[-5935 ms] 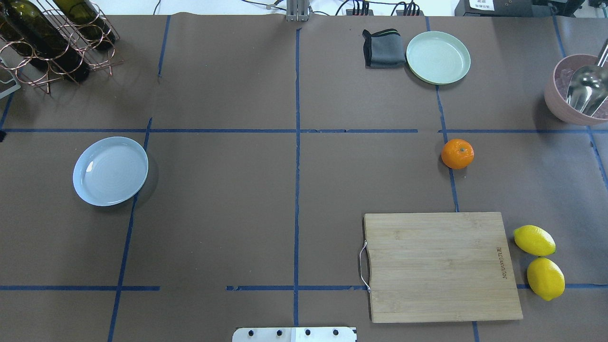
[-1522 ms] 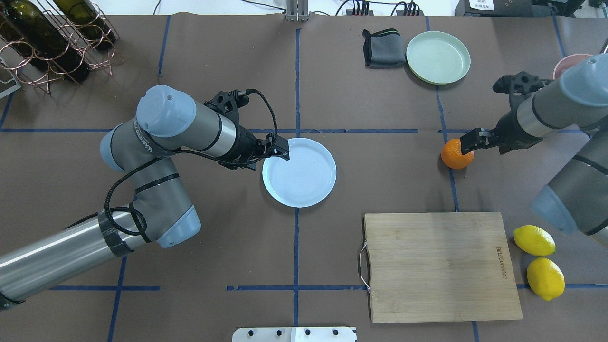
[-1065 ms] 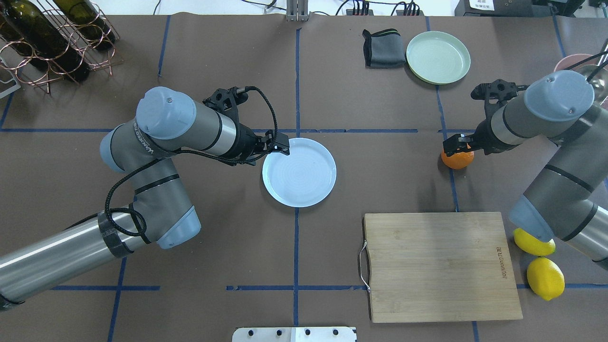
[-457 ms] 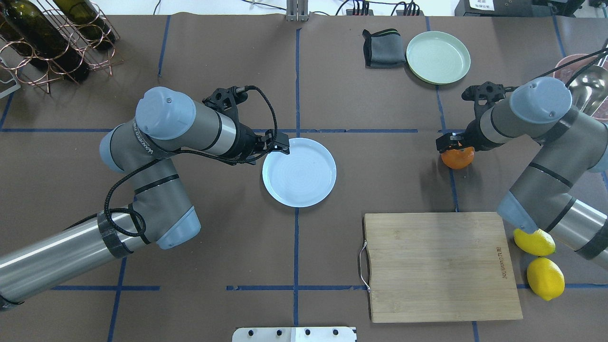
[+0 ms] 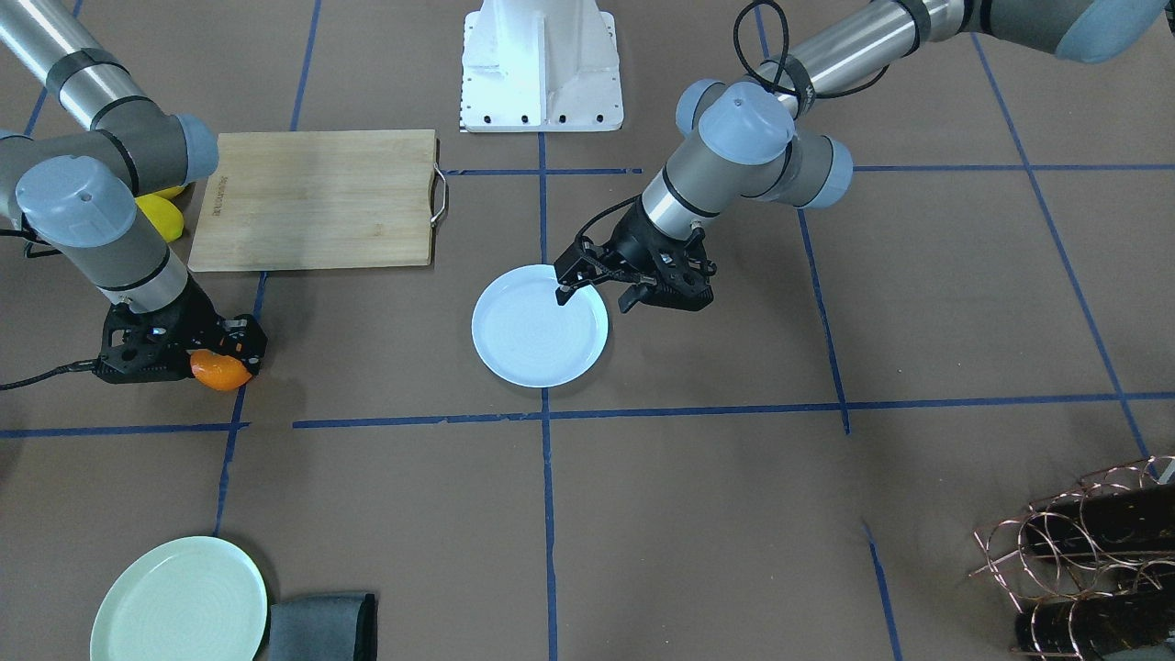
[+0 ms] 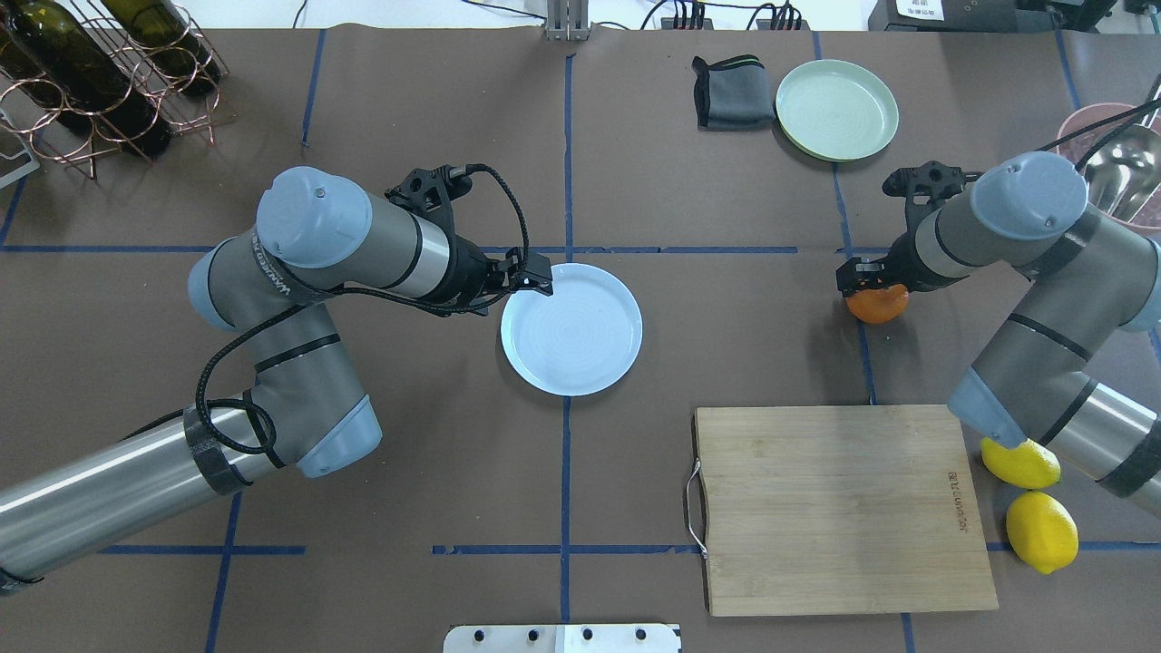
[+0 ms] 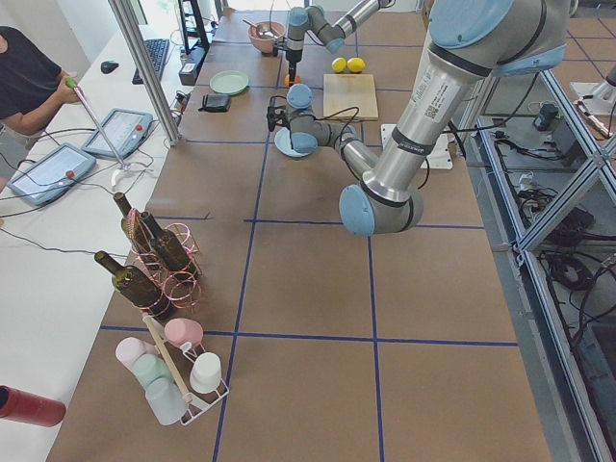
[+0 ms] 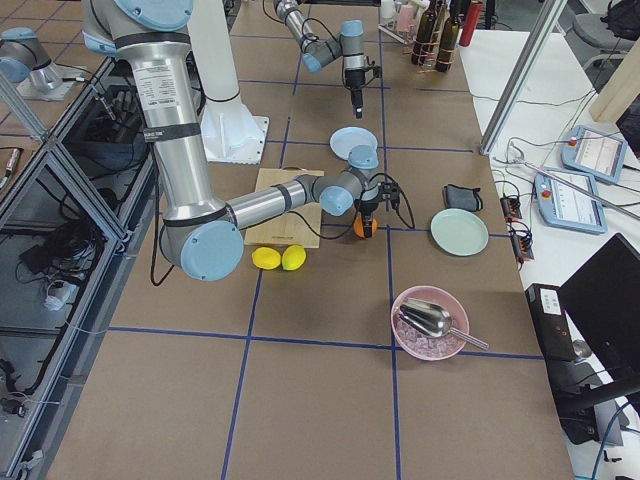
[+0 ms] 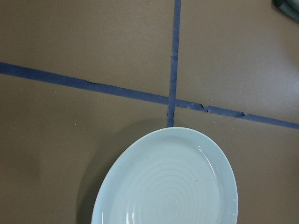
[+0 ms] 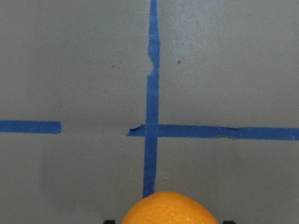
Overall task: Pick orange to plate
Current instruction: 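Carry the orange with the right gripper onto the light blue plate and release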
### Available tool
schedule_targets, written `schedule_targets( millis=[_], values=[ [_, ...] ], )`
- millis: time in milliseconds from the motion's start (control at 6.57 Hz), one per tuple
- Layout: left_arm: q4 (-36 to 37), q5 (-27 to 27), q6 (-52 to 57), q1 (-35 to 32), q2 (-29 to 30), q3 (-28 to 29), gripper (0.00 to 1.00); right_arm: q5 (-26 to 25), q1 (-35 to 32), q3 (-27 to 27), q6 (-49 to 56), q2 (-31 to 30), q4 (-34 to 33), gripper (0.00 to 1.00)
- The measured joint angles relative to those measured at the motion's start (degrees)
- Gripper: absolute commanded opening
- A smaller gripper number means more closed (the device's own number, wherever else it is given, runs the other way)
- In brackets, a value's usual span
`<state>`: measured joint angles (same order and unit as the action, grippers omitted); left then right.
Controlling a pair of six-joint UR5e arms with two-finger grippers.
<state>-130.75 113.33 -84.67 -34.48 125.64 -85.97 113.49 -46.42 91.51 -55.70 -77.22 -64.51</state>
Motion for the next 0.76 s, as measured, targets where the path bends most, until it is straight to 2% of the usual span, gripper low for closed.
schedule_targets(
  millis=[304, 609, 761],
  values=[
    [0.1, 0.03, -0.43, -0.07, -0.89, -2.72, 1.0, 2.22, 0.82, 3.27, -4.17, 2.07, -0.97, 0.0],
    [0.32, 0.35, -0.65, -0.52, -7.51, -12.38, 1.0, 0.55, 5.75, 2.5, -17.19, 11.4, -1.98, 0.0],
    [0.4, 0.55, -0.66, -0.8, -11.63, -17.51, 1.0, -2.55, 9.08, -0.57, -22.38, 17.13, -2.1, 0.0]
  ],
)
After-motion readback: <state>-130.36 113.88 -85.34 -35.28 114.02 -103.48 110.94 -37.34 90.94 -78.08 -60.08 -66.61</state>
